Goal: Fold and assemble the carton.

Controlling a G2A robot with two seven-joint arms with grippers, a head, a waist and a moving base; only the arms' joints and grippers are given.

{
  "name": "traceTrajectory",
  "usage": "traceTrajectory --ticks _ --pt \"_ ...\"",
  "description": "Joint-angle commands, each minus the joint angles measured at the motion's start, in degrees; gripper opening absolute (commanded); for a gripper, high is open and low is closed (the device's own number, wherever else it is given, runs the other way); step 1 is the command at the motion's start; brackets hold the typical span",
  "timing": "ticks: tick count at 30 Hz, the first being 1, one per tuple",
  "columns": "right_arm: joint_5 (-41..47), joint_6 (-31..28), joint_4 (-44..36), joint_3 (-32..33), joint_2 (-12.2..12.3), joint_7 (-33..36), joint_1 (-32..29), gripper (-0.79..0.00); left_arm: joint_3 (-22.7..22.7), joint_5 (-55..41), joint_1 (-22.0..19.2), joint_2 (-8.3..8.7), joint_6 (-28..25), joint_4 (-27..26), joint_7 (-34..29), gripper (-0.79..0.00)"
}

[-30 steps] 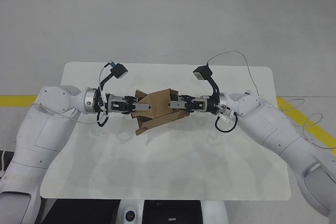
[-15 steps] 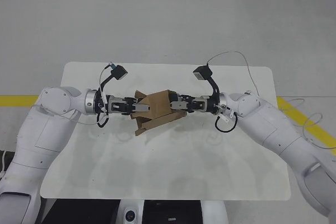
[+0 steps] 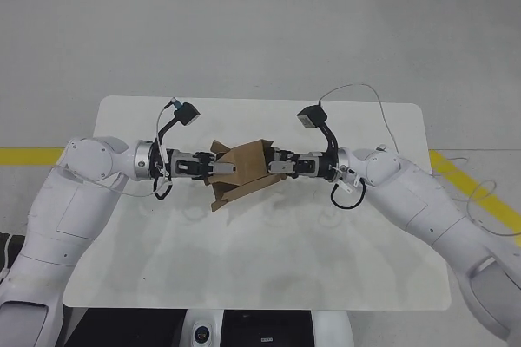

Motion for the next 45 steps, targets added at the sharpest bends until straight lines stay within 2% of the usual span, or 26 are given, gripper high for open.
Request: traceTrajectory --ticks 1,11,13,18,23,28,31,37,45 --pt "0.96 0.13 -0.13 0.81 -0.12 1.15 -0.70 0.000 -0.23 0.02 0.35 0.10 0.09 -0.51 -0.29 -0.785" --pt "2.55 2.70 -1.91 3.60 -0.79 5.00 -2.90 0.000 -0.75 0.17 0.91 0.26 0.41 -0.97 -0.31 -0.785" --pt "2.70 3.45 -2.35 4.07 -0.80 5.75 -3.33 -0.065 -0.76 0.18 0.95 0.27 0.46 -0.97 -0.36 -0.785" --pt "2.44 4.65 -3.18 5.18 -1.01 6.95 -3.95 -0.111 -0.72 -0.23 0.96 0.26 0.53 -1.03 -0.60 -0.785" --pt "1.94 4.94 -2.66 6.29 -1.35 7.24 -4.28 -0.237 -0.74 -0.49 0.87 0.26 0.71 -0.87 -0.76 -0.785" --pt "1.35 6.00 -1.52 7.21 -1.51 8.31 -4.60 -0.274 -0.80 -0.65 0.87 0.27 0.81 -0.67 -0.88 -0.785" --pt "1.31 6.51 -0.83 7.94 -1.56 8.81 -4.66 -0.394 -0.85 -0.80 0.92 0.28 0.81 -0.62 -0.96 -0.785" --pt "1.21 7.50 0.27 8.80 -1.98 9.81 -4.77 -0.489 -0.86 -1.14 0.95 0.28 0.82 -0.74 -1.24 -0.785" --pt "1.10 9.15 1.01 9.15 -3.00 11.46 -4.29 -0.459 -0.77 -1.50 1.02 0.26 0.92 -0.87 -1.63 -0.785"
